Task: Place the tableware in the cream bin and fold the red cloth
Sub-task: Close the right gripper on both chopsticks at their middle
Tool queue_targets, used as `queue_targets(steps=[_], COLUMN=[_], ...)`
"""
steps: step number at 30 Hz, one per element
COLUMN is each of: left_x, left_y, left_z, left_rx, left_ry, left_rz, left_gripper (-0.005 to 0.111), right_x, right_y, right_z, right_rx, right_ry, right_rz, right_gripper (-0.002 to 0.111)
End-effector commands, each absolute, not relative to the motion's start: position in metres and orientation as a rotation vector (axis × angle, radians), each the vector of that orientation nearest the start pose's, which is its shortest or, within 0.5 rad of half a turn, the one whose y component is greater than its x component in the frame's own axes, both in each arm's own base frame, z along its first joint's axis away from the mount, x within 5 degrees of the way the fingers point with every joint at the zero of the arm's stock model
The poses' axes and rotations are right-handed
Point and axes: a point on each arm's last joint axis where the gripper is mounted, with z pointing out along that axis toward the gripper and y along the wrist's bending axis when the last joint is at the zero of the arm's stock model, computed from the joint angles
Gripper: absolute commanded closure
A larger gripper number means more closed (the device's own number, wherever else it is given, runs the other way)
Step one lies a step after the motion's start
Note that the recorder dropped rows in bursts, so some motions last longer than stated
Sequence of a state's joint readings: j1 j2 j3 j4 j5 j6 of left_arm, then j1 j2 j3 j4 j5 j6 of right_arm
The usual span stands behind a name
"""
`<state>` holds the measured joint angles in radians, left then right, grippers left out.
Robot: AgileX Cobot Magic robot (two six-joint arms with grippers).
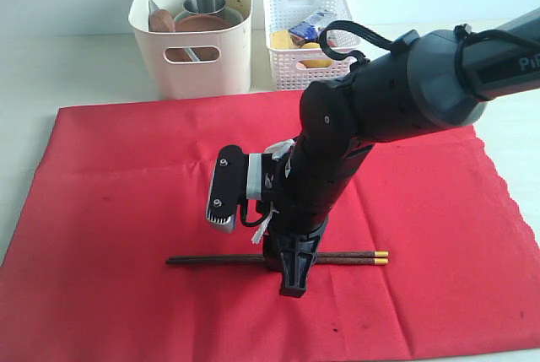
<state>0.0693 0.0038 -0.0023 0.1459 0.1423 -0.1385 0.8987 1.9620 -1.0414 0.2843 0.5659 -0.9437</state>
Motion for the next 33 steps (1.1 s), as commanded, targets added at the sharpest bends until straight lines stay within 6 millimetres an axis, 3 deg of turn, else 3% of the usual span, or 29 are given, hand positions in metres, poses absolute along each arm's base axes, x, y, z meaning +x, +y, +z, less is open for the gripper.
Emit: queue_targets(steps=[1,4,15,20,28,33], left_x=[0.056,0.056,0.056,0.056,0.056,0.056], left_y=[0.006,0.006,0.006,0.006,0.006,0.006], left_z=[0.201,0.201,0.201,0.201,0.201,0.201], left_rx=[-0.061,-0.061,-0.061,-0.061,-0.061,-0.061], left_ry=[1.622,1.622,1.622,1.622,1.622,1.622], left_rz=[0.084,0.084,0.084,0.084,0.084,0.084], left_gripper=[0.106,0.106,0.106,0.106,0.106,0.106], right_x=[0.202,0.202,0.202,0.202,0.201,0.205], right_y=[0.274,0.274,0.274,0.274,0.274,0.277], right_z=[0.106,0.106,0.106,0.114,0.147,0.152], right_rx=[-2.158,-2.161,-2.172,-2.154,-2.084,-2.028], right_ry=[2.063,2.063,2.052,2.04,1.973,1.931], right_rz=[0.245,0.246,0.241,0.249,0.261,0.246], right_gripper=[0.057,0.061,0.108,0.108,0.108,0.108])
